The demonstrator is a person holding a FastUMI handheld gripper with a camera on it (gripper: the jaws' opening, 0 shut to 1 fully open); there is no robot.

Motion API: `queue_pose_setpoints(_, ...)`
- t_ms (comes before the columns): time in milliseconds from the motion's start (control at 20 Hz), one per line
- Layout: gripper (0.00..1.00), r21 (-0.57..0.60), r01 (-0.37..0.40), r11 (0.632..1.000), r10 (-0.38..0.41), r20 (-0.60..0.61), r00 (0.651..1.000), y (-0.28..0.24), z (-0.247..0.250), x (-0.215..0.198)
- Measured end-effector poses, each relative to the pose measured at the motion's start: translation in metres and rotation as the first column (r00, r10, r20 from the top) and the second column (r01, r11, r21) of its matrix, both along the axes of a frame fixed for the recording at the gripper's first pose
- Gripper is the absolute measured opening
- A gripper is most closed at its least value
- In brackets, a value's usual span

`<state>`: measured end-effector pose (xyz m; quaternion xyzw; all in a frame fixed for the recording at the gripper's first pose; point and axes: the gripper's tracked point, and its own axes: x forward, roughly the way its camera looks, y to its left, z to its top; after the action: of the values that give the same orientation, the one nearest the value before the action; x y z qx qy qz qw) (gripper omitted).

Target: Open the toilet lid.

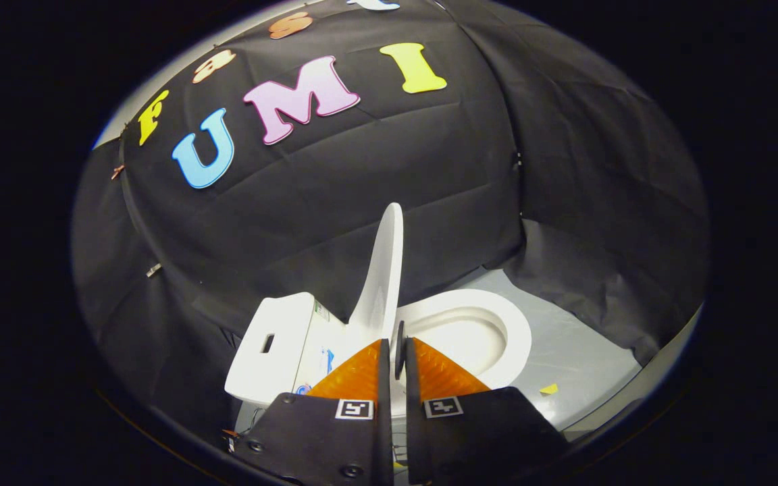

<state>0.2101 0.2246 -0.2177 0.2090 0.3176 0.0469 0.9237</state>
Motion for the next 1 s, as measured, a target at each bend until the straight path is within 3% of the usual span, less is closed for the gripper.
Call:
queue_pose_setpoints(500,0.13,-0.184,-0.084,0.979,0.104,0.1,0.99,0.109,0.055,-0.012)
queue_pose_setpoints(1000,0.15,-0.361,-0.155,0.919,0.227,0.165,0.96,0.228,0.066,-0.03)
